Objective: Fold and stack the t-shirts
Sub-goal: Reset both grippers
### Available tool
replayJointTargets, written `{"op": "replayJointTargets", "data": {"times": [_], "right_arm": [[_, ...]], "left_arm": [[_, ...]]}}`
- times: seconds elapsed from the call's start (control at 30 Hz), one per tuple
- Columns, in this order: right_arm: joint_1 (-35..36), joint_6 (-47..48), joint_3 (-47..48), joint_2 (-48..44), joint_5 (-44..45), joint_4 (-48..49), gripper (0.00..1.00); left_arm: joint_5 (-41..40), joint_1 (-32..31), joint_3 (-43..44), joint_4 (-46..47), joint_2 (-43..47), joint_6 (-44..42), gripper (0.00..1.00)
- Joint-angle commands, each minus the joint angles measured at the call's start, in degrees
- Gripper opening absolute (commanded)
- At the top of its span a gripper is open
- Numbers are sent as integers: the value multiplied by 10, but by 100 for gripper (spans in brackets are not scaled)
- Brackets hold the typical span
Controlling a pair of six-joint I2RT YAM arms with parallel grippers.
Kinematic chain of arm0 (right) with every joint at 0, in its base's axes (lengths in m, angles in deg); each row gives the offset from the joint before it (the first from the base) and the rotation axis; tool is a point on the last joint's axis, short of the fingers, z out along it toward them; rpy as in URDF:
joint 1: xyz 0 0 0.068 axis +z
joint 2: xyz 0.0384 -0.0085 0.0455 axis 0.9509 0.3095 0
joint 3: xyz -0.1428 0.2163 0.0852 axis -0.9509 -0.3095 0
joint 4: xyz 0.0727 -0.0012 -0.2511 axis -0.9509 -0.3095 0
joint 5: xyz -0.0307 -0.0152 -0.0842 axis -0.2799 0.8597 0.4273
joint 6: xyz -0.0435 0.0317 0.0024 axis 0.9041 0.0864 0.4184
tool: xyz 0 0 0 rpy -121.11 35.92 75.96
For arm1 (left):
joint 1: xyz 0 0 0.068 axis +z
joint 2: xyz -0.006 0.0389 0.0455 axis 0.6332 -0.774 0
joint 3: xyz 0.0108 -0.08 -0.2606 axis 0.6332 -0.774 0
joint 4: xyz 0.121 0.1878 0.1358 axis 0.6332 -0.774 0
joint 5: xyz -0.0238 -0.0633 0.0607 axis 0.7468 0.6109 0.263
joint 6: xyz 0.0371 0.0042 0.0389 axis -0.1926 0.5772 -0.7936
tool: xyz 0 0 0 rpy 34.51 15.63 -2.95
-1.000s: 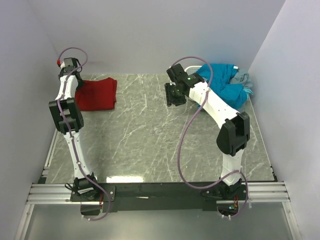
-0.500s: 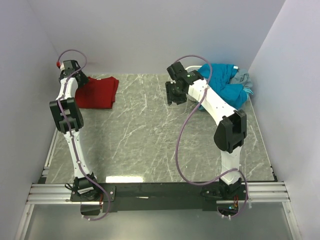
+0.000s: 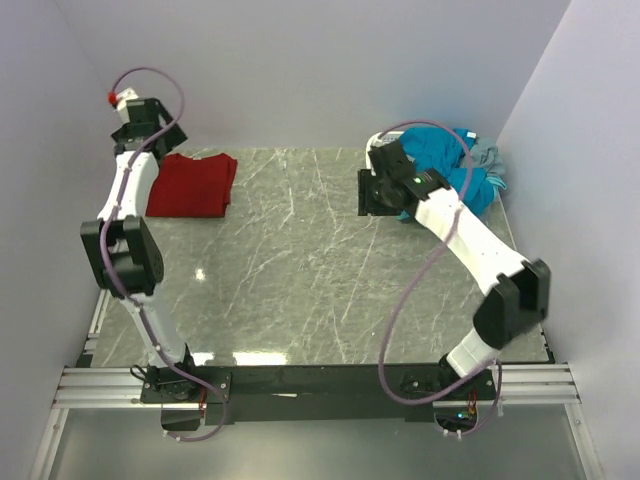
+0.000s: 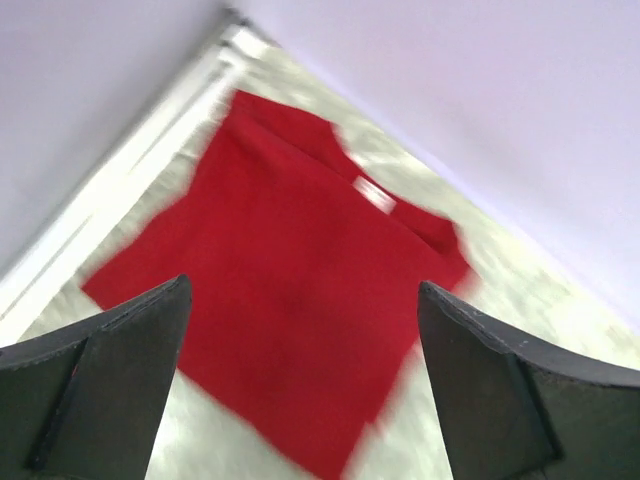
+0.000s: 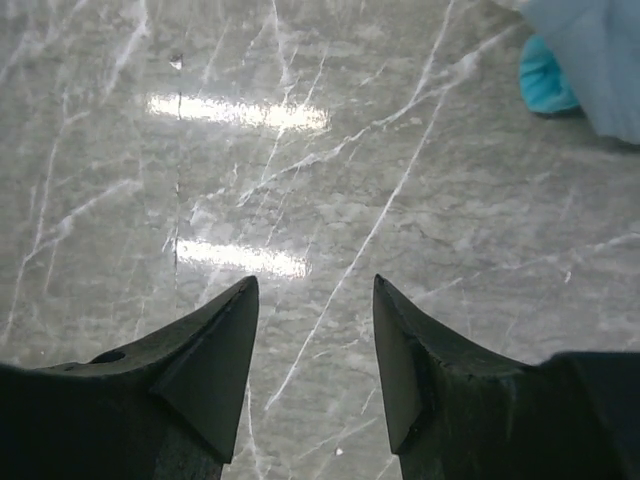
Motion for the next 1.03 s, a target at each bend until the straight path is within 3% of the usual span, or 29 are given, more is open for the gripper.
{"op": "replayJointTargets", "data": {"times": [0.0, 0.3, 0.5, 0.73, 1.0], "right_arm": [[-3, -8, -63, -81, 23, 76, 57], [-4, -8, -248, -260, 47, 135, 57], [-5, -6, -320, -338, 60, 142, 57], [-7, -19, -360, -388, 69, 138, 59], [-8, -50, -378, -412, 76, 135, 61]], "left_arm": [[-17, -60, -72, 14, 97, -25, 99], [-38, -245, -350, -9, 376, 57, 100], [-75, -330, -450, -80, 503, 157, 100], [-106, -378, -469, -179, 582, 221, 99], [-111, -380, -455, -218, 609, 206, 99]]}}
